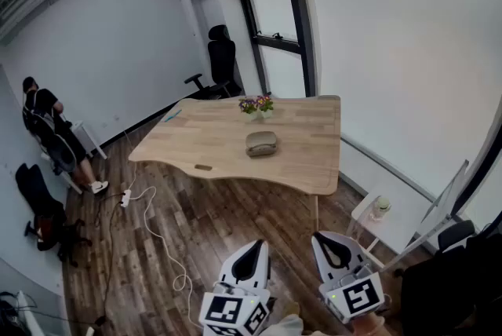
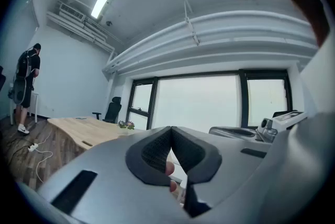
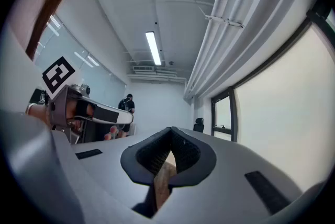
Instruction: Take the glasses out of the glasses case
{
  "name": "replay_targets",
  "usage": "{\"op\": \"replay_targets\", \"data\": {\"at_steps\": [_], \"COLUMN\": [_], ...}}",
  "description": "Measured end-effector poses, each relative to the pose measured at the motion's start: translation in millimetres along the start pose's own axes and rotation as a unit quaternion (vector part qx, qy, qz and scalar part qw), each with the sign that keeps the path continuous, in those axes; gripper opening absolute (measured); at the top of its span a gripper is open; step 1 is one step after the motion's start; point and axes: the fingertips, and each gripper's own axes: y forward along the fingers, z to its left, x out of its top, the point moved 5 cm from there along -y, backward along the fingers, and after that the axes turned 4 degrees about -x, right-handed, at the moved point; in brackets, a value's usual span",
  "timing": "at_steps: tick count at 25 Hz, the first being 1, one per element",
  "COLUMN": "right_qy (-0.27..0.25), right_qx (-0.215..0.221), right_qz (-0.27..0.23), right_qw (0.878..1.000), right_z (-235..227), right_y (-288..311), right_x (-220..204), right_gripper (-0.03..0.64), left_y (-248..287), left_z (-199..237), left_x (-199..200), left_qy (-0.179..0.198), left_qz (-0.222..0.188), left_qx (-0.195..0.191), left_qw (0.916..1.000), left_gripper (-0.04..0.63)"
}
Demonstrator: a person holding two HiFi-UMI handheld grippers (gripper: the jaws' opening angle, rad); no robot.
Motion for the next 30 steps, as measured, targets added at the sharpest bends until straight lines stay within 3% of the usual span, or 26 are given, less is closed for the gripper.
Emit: {"op": "replay_targets", "data": {"at_steps": [21,30], "right_qy": [0.0,0.0], "right_qx": [-0.007,-0.022], "right_qz": [0.0,0.007], "right_qw": [1.0,1.0], "right_z": [11.1,6.4], "right_y": [117.7,146.8], "right_x": [-20.3,-29.9], "right_gripper": [0.002,0.002], "left_y": [53.3,73.8], "left_z": [101.1,121.5], "left_x": [6.0,7.4], "left_qy": [-0.012,-0.016], "left_qz": [-0.001,0.002], "left_qx": [-0.041,-0.061], "left_qw": [0.9991,0.998], "left_gripper": [0.0,0.0]}}
